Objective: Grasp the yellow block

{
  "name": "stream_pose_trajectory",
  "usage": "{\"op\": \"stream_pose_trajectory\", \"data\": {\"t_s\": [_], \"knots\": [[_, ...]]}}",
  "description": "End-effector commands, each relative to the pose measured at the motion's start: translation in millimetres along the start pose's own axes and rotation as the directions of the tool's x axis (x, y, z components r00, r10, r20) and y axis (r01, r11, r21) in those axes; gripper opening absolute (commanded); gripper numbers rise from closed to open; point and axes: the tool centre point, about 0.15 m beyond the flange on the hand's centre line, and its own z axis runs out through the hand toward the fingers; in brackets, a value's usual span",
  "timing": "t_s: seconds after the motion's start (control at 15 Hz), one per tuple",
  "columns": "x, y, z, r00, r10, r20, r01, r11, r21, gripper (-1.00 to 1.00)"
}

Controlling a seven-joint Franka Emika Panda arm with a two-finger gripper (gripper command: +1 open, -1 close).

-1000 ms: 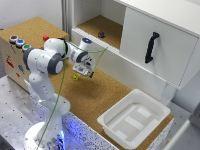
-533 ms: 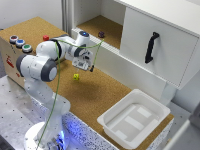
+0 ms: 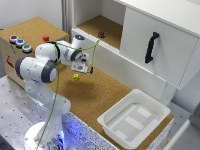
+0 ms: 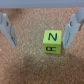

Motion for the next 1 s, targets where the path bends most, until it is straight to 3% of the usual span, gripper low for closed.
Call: {"op": "stream_pose_trajectory", "data": {"t_s": [0.0, 0.13, 0.33, 0.4, 0.73, 0.93], "knots": [[14.4, 10.8, 36.6, 0.999, 0.036, -0.039, -0.041, 0.99, -0.139, 1.0], [25.6, 18.0, 33.2, 0.996, 0.059, -0.06, -0.066, 0.988, -0.14, 1.0], [35.2, 16.1, 36.1, 0.999, 0.034, -0.03, -0.038, 0.988, -0.147, 1.0], [36.5, 16.6, 37.4, 0.999, 0.038, -0.008, -0.039, 0.986, -0.16, -1.0], [22.7, 28.2, 26.7, 0.997, 0.066, 0.047, -0.055, 0.978, -0.2, -1.0], [22.6, 33.5, 17.2, 0.996, 0.081, 0.033, -0.072, 0.977, -0.2, -1.0]]}}
